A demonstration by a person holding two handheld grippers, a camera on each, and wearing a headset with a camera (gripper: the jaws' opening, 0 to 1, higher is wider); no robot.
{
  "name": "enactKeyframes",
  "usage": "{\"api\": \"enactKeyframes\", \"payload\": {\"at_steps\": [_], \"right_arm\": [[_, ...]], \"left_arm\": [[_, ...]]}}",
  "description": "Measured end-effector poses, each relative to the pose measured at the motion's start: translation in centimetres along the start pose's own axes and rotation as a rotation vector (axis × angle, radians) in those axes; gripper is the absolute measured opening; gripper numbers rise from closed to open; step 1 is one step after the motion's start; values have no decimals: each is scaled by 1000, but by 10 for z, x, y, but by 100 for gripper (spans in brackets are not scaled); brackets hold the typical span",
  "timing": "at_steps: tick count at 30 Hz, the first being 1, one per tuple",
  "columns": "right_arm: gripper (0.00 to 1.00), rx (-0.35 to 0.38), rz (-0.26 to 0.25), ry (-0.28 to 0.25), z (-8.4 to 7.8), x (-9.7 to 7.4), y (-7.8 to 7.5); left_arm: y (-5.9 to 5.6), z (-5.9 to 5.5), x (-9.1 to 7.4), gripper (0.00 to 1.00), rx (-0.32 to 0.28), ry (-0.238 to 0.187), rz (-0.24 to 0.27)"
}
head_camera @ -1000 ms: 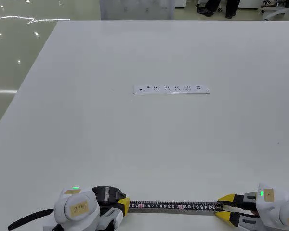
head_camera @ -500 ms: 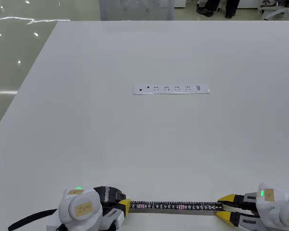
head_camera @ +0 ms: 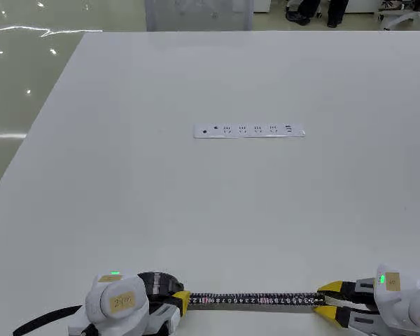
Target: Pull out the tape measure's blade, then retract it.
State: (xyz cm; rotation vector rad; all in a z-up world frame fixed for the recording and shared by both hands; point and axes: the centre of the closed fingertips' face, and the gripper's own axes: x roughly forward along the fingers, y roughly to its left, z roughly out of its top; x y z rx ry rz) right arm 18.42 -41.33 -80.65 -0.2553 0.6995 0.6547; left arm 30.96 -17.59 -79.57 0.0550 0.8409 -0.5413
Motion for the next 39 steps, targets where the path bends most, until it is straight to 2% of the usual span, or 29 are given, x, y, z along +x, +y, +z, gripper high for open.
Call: {"api": "enactKeyframes", "payload": {"at_steps": [4, 19, 39], "right_arm": [[13, -30, 16, 12, 4, 9, 6], [13, -47, 77, -39, 31, 33, 25], [13, -60, 130, -77, 62, 60, 40]], "left_arm": [[0, 0, 0, 60, 0, -6, -1], [0, -1, 0, 60, -5, 2, -13], [0, -1, -2, 60, -31, 4, -35]]}}
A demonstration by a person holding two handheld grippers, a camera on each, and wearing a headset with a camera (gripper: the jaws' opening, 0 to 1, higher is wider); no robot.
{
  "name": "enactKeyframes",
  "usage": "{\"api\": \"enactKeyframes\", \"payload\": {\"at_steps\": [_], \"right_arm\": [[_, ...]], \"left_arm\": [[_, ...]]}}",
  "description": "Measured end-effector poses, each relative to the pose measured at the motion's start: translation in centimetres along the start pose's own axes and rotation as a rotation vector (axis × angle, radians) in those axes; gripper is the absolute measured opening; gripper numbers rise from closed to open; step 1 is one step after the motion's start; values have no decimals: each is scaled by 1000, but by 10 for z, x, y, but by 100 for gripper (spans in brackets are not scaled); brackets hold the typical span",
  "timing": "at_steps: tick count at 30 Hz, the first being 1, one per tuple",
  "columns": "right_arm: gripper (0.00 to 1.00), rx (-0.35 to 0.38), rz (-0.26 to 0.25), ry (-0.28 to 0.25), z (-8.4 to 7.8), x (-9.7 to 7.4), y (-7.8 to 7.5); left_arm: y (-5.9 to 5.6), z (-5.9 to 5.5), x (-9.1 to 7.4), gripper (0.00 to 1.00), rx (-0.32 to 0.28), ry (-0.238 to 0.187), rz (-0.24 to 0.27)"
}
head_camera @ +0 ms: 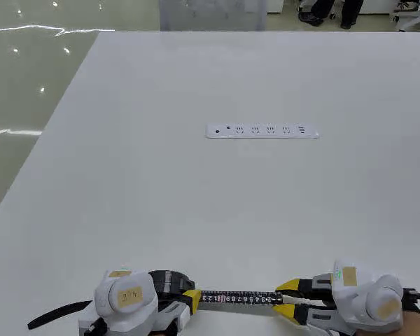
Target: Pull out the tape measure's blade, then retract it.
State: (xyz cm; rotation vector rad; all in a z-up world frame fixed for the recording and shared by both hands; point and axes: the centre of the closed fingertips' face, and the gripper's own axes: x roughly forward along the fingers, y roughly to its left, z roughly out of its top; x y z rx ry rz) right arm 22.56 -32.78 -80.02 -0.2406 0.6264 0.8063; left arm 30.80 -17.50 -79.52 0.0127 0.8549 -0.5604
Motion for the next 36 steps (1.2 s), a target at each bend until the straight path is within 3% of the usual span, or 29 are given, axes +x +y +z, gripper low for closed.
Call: {"api": "enactKeyframes", "payload": {"at_steps": [21, 36], "right_arm": [[12, -3, 44, -17, 21, 22, 8], [11, 18, 71, -18, 23, 27, 8]], "left_arm": [[2, 2, -1, 60, -41, -2, -23], [3, 3, -1, 60, -64, -5, -34]]}}
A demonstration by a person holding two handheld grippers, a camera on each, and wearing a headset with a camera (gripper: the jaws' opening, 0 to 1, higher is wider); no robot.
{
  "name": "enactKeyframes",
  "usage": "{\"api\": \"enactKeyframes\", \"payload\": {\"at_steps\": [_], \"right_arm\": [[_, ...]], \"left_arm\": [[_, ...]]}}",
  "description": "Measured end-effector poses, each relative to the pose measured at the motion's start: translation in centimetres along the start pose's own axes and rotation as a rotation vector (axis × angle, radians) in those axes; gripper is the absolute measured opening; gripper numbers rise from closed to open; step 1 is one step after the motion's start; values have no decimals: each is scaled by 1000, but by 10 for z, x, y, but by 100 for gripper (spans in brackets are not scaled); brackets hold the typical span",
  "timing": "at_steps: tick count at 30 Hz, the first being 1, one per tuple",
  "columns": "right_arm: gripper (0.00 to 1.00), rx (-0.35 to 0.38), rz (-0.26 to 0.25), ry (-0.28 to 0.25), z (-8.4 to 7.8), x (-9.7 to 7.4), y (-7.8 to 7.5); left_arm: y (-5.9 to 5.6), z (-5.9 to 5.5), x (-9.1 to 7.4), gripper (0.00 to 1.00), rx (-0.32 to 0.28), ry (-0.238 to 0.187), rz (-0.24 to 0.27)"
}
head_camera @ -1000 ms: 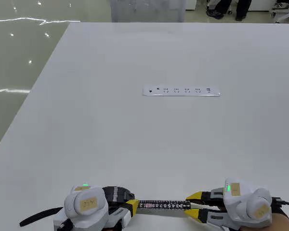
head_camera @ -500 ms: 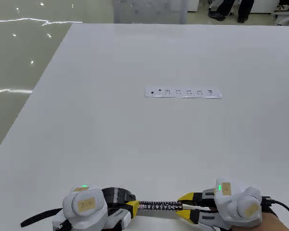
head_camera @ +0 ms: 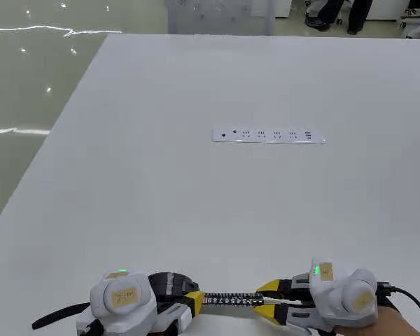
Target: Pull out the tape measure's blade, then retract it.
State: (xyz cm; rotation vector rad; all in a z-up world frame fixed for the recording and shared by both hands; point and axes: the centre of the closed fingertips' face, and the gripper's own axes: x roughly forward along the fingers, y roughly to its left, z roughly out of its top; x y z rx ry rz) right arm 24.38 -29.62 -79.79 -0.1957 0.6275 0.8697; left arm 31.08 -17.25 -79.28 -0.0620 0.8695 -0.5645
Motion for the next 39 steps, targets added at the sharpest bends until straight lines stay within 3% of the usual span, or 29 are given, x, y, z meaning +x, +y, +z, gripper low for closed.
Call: {"api": "enactKeyframes", "payload": {"at_steps": [18, 22, 27, 39], "right_arm": [[11, -20, 1, 3, 3, -2, 1], [12, -27, 5, 14, 0, -1, 4], [12, -29, 2, 21, -3, 0, 7], [11, -30, -7, 15, 2, -1, 5]], "left_arm": [[-1, 0, 0, 63, -20, -10, 5], [-1, 2, 1, 64, -70, -19, 14], [-4, -1, 2, 63, -2, -8, 23], [-3, 0, 3, 63, 20, -8, 35]]}}
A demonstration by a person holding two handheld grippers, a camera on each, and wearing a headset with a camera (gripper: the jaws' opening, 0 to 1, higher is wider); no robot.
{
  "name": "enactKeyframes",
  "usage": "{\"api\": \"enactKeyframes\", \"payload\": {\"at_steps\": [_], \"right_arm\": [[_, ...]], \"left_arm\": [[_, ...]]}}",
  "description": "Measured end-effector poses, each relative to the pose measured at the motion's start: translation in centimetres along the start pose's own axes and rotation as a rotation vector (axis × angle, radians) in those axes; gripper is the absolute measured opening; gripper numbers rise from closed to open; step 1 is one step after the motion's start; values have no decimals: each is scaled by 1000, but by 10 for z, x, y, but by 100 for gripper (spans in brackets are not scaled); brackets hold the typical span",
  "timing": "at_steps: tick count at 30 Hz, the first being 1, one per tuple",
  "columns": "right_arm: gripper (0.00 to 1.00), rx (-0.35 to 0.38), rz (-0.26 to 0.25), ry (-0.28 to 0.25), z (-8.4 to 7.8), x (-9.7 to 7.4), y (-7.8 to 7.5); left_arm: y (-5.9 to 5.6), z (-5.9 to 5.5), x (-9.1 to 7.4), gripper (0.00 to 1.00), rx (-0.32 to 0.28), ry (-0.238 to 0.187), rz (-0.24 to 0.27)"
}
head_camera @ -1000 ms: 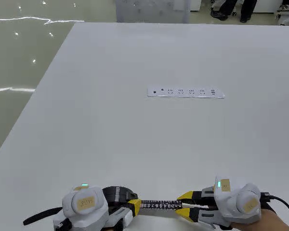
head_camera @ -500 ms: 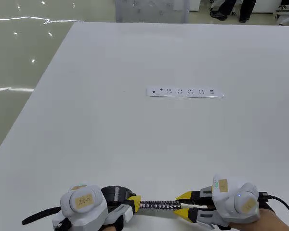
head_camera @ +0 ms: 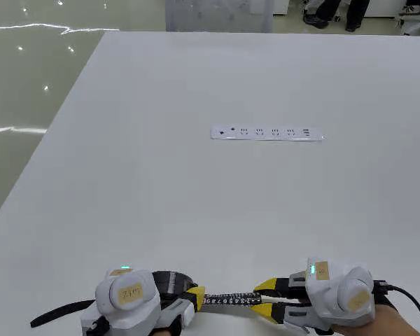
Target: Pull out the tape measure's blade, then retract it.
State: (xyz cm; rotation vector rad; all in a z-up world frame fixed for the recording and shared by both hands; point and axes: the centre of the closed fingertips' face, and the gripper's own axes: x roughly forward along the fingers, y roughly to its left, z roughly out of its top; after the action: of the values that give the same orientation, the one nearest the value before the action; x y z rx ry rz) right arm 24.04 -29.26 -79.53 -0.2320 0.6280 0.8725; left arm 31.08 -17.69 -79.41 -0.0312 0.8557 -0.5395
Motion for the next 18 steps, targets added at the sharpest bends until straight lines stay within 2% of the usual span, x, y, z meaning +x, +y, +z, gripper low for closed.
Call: {"api": "enactKeyframes", "payload": {"at_steps": [12, 17, 18], "right_arm": [[12, 8, 0, 1, -3, 1, 1], [12, 18, -1, 3, -5, 1, 1], [12, 16, -2, 5, -5, 1, 2]], "left_arm": [[0, -1, 0, 64, 10, -5, -2], [0, -2, 1, 65, 31, -1, 10], [0, -4, 2, 65, 63, 11, 18]]}}
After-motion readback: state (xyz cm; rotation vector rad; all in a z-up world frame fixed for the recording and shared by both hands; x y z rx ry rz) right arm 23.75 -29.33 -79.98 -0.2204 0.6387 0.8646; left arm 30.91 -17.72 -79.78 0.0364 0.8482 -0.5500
